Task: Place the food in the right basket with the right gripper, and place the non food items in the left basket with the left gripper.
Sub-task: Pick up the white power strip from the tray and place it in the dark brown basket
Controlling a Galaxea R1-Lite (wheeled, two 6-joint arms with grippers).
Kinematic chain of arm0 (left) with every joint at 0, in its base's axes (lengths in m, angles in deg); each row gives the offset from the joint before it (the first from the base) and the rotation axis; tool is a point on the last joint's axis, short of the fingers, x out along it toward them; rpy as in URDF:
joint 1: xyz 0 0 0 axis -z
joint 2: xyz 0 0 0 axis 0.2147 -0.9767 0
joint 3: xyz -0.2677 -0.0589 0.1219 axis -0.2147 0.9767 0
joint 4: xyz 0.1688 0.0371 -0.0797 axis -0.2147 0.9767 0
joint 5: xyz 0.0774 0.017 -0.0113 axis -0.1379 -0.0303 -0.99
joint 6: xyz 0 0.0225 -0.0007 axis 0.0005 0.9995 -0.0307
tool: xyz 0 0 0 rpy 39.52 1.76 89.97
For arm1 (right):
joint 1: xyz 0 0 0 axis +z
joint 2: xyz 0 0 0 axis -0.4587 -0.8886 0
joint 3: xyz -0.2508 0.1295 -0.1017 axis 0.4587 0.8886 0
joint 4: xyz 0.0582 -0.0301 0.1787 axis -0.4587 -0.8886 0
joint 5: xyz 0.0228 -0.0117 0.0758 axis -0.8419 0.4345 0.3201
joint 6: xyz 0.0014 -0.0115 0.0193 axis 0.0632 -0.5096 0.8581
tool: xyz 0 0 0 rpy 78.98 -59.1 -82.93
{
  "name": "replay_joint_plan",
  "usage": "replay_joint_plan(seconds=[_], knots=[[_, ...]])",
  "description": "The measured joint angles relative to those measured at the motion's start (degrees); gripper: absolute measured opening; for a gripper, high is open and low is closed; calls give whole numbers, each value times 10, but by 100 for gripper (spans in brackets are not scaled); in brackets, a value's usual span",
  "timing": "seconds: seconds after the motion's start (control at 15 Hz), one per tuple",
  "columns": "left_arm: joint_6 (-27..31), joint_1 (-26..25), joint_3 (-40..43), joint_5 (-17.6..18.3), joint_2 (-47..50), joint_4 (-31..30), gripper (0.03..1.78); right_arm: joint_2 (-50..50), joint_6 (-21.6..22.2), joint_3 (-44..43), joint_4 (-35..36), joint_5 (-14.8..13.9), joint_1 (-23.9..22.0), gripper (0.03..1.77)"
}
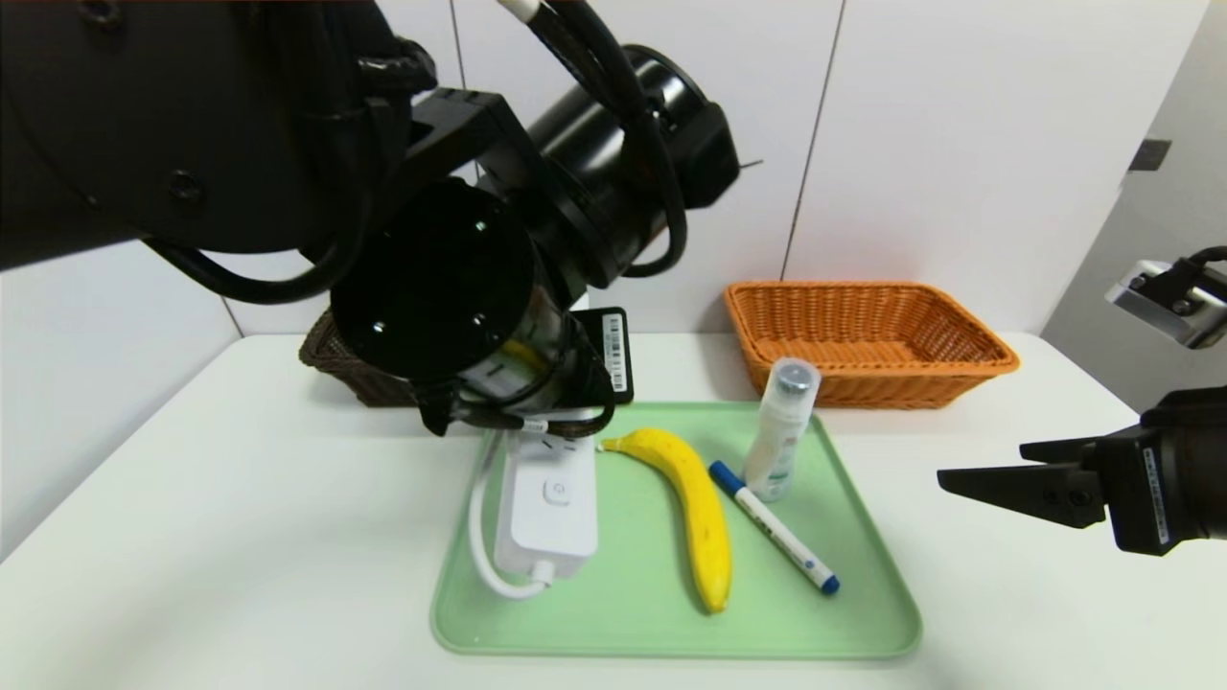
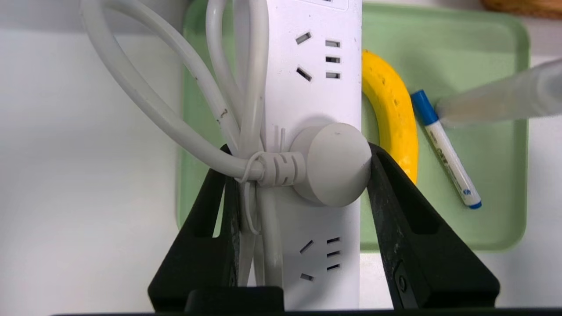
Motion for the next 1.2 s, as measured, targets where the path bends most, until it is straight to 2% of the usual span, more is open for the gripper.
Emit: replay_joint_plan(seconds=[0.27,0.53,0.67,0.93,1.07,1.2], knots=[[74,-85,0,13,2,-45,86,2,0,0,-1,-1,-1,170],[149,-175,0,59,3,-104,86,7,0,4,-1,-1,-3,170],[156,-203,0,72,2,-125,86,9,0,5,-1,-1,-4,170],[136,-250,0,74,-15,-192,86,10,0,7,-1,-4,-4,170],[135,-258,0,76,-18,-196,86,13,1,8,-1,-6,-4,170],[162,-276,0,76,-20,-197,86,16,1,8,-1,-7,-4,170]])
